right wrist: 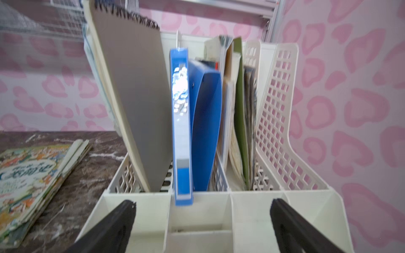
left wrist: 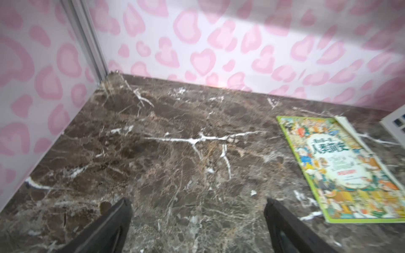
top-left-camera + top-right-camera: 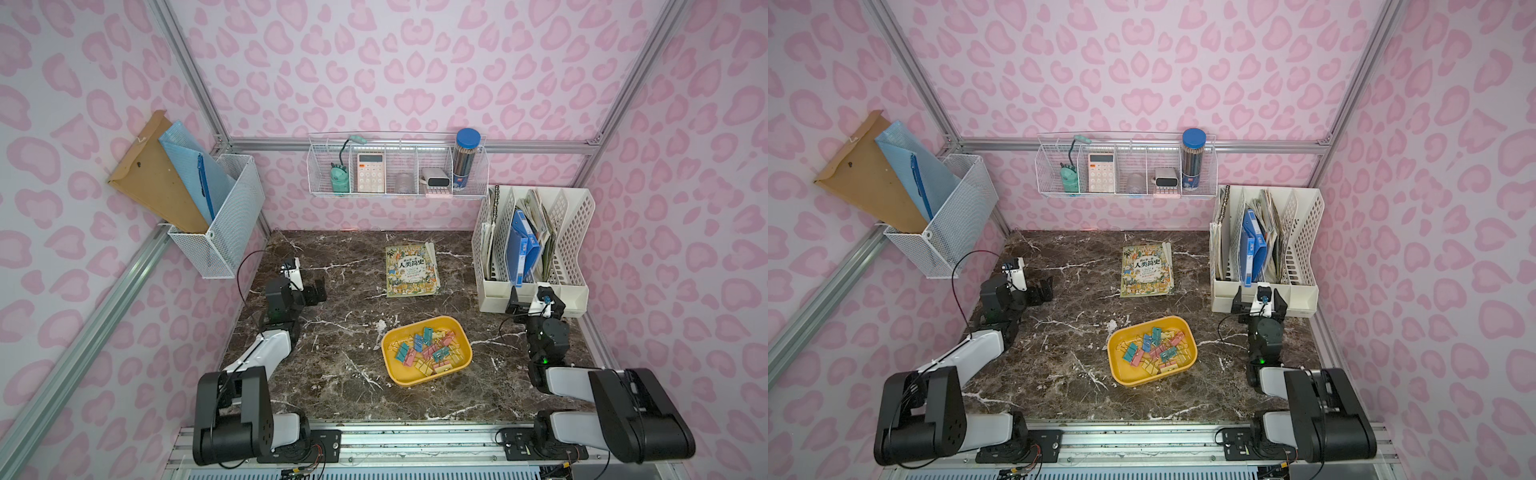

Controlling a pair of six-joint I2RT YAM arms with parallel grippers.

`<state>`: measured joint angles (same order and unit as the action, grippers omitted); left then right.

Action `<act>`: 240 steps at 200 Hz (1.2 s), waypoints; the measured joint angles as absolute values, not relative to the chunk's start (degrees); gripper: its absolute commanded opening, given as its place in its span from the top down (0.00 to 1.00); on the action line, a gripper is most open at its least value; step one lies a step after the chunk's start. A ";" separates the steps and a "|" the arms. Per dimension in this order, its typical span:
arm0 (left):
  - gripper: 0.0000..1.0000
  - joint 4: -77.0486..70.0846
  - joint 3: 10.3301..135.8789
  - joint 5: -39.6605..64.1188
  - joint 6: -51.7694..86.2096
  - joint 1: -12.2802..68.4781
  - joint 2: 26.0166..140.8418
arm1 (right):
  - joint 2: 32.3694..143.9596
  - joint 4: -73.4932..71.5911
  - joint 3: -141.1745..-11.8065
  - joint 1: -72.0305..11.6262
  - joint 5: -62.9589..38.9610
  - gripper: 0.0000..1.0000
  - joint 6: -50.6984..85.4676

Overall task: Take out the binder clips from the storage box
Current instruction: Move the storage box to the center of the board.

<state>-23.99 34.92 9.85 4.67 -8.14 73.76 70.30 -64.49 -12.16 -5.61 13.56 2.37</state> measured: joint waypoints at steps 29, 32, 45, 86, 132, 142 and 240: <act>0.00 -13.52 41.06 10.17 13.45 -8.21 67.68 | 59.22 -38.96 -22.85 -3.75 9.87 0.00 13.93; 0.00 -12.64 41.82 10.55 14.59 -8.21 67.42 | 58.50 -37.50 -23.18 -3.27 8.36 0.00 14.70; 0.00 -9.82 43.70 12.03 19.42 -8.23 66.83 | 54.43 -30.70 -22.79 -1.04 -0.60 0.02 18.59; 0.00 6.55 44.53 14.41 38.72 -8.88 65.58 | 47.24 -11.49 -22.24 -3.16 -16.82 0.08 26.72; 0.00 18.22 42.81 16.84 45.60 -0.93 59.86 | 55.57 1.52 -26.28 -22.24 -18.17 0.14 30.22; 0.01 20.10 42.02 17.45 46.57 2.37 59.44 | 58.57 3.29 -28.21 -25.89 -16.21 0.16 30.17; 0.00 28.97 38.41 17.32 53.84 26.48 61.17 | 70.17 12.08 -35.03 -34.61 -9.61 0.18 31.83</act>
<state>28.97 38.41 17.32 53.84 26.48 61.17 70.17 12.08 -35.03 -34.61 -9.61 31.83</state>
